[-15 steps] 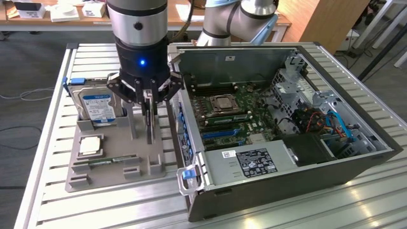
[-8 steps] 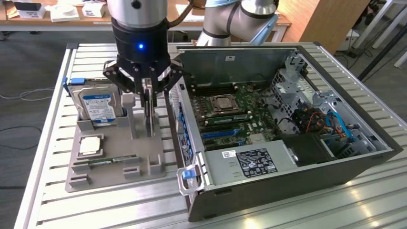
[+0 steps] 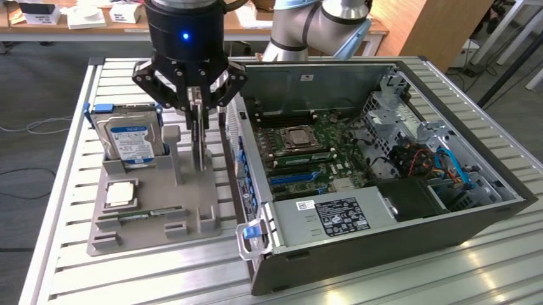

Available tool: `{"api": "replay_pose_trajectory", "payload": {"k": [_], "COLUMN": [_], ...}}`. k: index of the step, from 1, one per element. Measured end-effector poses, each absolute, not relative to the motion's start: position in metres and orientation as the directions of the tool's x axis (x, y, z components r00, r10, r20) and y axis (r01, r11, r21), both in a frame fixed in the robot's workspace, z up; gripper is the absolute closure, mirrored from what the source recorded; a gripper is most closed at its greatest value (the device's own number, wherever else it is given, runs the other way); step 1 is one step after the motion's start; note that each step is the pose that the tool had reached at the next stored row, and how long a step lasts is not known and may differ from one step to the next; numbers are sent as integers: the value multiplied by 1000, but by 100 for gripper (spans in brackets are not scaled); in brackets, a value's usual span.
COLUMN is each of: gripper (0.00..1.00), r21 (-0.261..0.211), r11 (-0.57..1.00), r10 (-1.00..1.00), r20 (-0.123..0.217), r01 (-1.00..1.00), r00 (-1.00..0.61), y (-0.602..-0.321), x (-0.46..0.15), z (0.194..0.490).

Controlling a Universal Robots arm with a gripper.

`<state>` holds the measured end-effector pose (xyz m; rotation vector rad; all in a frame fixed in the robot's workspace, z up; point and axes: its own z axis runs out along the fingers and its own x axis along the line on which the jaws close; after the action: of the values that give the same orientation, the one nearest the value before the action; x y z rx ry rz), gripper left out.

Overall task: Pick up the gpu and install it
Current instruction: 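Pick up the gpu and move the gpu toward the slot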

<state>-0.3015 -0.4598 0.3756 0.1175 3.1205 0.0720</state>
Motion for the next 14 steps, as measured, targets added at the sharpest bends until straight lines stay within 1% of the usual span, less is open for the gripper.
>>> {"api": "replay_pose_trajectory", "payload": {"k": [14], "gripper": [73], "r21": [47], "r11": [996], "r10": [77], "r20": [-16], "r01": [76], "r00": [-997], "y": [-460], "x": [-301], "z": [416]}}
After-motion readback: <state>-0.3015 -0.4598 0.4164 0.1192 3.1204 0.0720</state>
